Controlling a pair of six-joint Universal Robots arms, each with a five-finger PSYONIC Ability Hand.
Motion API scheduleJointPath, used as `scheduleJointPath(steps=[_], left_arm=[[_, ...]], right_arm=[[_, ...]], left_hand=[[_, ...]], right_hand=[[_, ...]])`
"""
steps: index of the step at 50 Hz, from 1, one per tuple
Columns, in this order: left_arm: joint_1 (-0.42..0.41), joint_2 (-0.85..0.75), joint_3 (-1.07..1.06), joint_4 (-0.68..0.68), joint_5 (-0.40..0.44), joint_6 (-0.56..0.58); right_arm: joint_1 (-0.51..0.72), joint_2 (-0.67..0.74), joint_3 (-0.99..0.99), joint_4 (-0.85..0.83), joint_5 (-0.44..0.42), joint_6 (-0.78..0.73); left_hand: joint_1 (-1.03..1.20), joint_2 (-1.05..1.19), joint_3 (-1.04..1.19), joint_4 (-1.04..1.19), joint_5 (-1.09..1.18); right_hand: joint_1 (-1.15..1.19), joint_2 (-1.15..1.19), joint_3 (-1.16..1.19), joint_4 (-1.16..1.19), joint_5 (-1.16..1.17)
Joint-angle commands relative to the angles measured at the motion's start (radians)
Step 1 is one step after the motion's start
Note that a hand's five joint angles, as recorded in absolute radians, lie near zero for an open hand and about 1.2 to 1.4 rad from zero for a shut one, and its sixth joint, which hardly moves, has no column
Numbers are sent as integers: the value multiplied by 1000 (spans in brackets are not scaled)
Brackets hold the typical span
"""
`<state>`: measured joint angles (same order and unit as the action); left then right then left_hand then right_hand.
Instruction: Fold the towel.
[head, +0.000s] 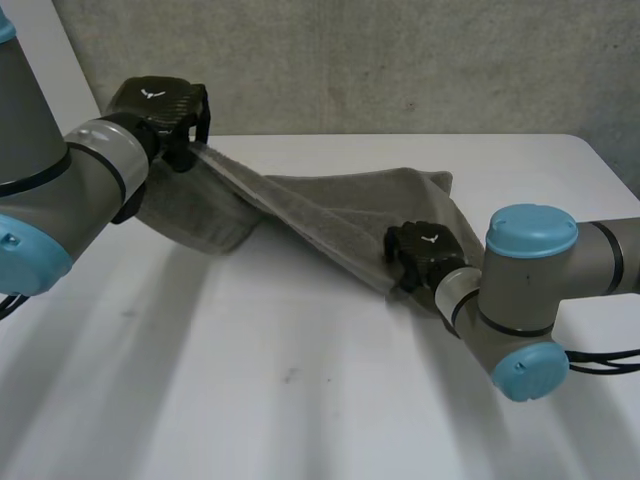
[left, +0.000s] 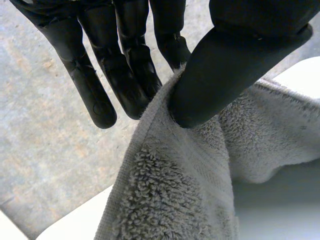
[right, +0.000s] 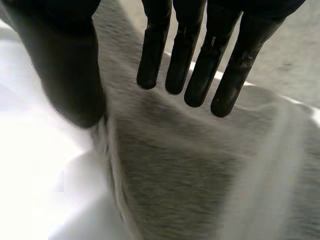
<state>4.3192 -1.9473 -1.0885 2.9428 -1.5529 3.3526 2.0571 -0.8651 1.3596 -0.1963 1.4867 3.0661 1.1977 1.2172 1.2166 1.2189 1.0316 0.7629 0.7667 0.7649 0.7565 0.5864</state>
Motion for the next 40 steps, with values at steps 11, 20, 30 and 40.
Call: scheduleJointPath(steps=[11, 20, 30, 40], left_arm=[[79, -18, -68, 6, 7, -1], [80, -22, -108, 10, 8, 2], [77, -18, -163, 4, 8, 10], [77, 38, -214, -50, 7, 103]], right_arm=[[-291, -63, 49, 74, -36, -208], [-345, -68, 52, 140, -129, -208], [-373, -221, 72, 189, -253, -199], [-462, -449, -24, 489, -379, -322]], left_hand=[[199, 179, 180, 177, 190], [199, 179, 180, 177, 190], [199, 179, 180, 177, 190], [199, 179, 180, 177, 190]], right_hand=[[197, 193, 195, 203, 199], [633, 629, 631, 640, 635], [633, 630, 631, 640, 635], [633, 630, 631, 640, 635]])
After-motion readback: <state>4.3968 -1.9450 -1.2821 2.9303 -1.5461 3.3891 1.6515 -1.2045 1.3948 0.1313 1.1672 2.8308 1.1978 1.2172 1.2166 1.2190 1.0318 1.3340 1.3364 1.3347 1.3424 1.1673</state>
